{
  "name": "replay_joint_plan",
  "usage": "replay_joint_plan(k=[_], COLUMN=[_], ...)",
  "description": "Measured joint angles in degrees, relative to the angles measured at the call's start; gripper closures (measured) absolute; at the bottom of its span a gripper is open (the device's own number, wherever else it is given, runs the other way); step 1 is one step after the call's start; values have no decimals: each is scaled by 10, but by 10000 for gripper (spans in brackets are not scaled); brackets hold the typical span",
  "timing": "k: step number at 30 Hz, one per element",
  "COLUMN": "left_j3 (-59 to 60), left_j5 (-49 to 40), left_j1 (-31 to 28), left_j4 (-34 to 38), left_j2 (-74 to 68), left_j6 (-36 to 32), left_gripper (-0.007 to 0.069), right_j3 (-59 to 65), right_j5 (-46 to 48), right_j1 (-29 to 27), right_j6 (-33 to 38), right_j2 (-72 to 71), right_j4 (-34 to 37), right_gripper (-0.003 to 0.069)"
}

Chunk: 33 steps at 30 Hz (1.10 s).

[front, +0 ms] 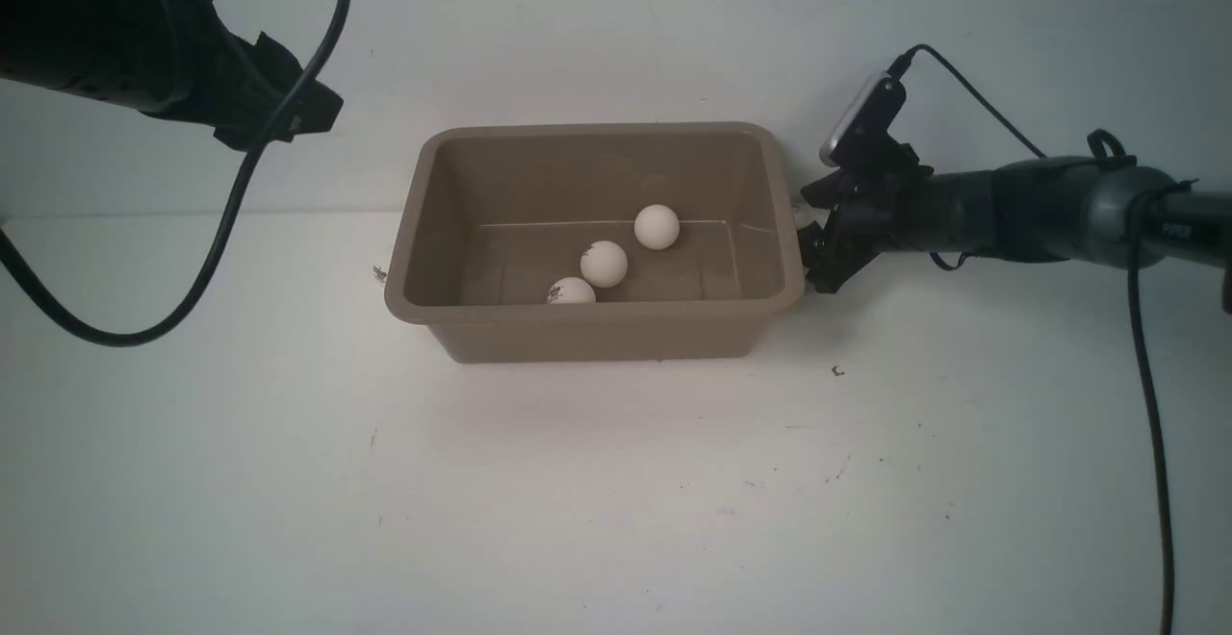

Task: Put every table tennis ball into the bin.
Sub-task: Use the right arm to clamp the table tennis ball closest to it, then use the right arm to put the table tennis ball into the box

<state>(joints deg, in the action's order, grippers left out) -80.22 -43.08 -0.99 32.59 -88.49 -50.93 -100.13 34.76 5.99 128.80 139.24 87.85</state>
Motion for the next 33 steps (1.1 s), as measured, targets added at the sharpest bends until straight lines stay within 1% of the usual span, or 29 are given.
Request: replay_joint_plan(k=[3,5,7,14,17,19,23,25,26,27,29,31,33], left_j3=[0,0,0,0,0,0,0,0,0,0,0,0,0], left_j5=[0,0,0,0,3,5,11,13,13,13,13,14,14], left_j1=[0,0,0,0,0,0,0,0,0,0,0,0,0], left_j4=[0,0,0,0,0,0,0,0,0,0,0,0,0], left_j2=[0,0,0,0,0,0,0,0,0,0,0,0,0], left_j6=[0,0,0,-1,-4,-6,-14,-16,-16,-16,-16,-17,-18], left_gripper=[198,198,198,198,198,198,198,198,198,198,198,198,198], right_j3=[0,0,0,0,0,0,0,0,0,0,0,0,0], right_j5=[0,0,-1,-27,-31,-26,27,75,80,131,169,239,259], right_j1=[0,0,0,-1,-5,-10,-21,-25,-25,-26,-26,-20,-9], right_j6=[1,1,1,-1,-7,-28,-103,-142,-145,-171,-182,-190,-191], right_j2=[0,0,0,-1,-12,-31,-89,-119,-122,-143,-153,-163,-164], right_j4=[0,0,0,-1,-13,-38,-124,-172,-172,-207,-215,-217,-209], right_gripper=[254,315,325,324,324,324,324,324,324,324,324,324,324])
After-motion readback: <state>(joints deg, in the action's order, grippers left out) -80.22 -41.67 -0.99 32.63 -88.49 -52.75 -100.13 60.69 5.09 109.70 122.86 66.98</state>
